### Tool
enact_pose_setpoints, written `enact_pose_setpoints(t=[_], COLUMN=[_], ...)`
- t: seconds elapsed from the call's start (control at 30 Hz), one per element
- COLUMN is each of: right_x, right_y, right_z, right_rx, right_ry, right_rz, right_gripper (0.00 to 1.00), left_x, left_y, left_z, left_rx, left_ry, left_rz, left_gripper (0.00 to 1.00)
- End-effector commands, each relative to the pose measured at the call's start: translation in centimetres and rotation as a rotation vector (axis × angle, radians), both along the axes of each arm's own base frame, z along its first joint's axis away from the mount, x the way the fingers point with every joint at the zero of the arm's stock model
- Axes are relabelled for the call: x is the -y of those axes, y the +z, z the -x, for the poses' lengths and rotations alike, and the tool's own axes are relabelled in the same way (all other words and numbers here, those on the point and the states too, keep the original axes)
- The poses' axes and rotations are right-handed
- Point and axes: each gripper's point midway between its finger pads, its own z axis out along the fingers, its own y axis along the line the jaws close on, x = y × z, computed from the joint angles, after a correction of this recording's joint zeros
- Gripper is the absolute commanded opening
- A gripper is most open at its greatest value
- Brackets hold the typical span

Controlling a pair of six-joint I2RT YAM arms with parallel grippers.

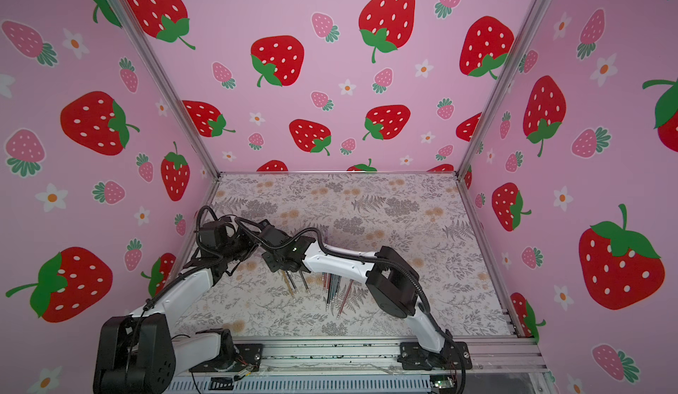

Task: Remove the protective cover of the pencils
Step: Remove the protective sleeve from the pencil.

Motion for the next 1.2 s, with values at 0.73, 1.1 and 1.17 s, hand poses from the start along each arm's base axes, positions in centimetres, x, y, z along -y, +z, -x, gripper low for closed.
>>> enact_pose_setpoints(t=[0.73, 1.1, 1.17], right_x=[-0.9, -0.9, -0.8], right_y=[0.0, -0.5, -0.4], right_z=[-0.3, -0.2, -0.2], right_rx=[0.026, 0.017, 0.016], right_ry=[-0.009, -0.010, -0.011], right_rz=[0.008, 0.013, 0.009], right_gripper=[0.12, 0.19, 0.11], left_x=[0.0, 0.0, -0.1], left_y=[2.5, 2.8, 2.8], left_z=[0.5, 1.0, 1.0], left_rx=[0.050, 0.055, 0.055], left_ry=[0.004, 0.013, 0.016], left_rz=[-0.006, -0.003, -0.007], left_gripper=[0.10, 0.10, 0.09])
